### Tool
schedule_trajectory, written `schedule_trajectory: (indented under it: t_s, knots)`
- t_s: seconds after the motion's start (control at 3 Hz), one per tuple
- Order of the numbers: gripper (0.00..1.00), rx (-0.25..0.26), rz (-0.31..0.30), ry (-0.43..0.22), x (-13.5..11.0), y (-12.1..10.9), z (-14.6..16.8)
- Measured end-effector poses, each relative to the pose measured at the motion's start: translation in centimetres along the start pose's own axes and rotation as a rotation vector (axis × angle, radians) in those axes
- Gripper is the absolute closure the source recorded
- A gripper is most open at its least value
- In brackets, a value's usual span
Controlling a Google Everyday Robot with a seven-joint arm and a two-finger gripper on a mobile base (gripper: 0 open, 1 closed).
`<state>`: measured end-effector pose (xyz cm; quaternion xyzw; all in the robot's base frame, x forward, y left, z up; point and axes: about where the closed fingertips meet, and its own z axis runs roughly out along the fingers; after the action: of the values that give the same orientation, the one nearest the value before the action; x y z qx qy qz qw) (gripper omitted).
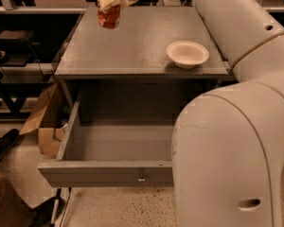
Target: Place coke can into top drawer
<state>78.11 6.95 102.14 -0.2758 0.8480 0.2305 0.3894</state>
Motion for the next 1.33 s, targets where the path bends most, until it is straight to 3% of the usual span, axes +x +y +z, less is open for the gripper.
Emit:
schedule_trajectory:
  t_s: [0.67,1.0,1.33]
  knots:
    - [1.0,-0.037,-0.007,-0.019,0.0,0.5,0.5]
    - [1.0,-0.144,-0.033,-0.085,1.0,1.9,-1.0]
    - [1.0,-0.306,-0.113,-0.146,4.9,5.4,-3.4]
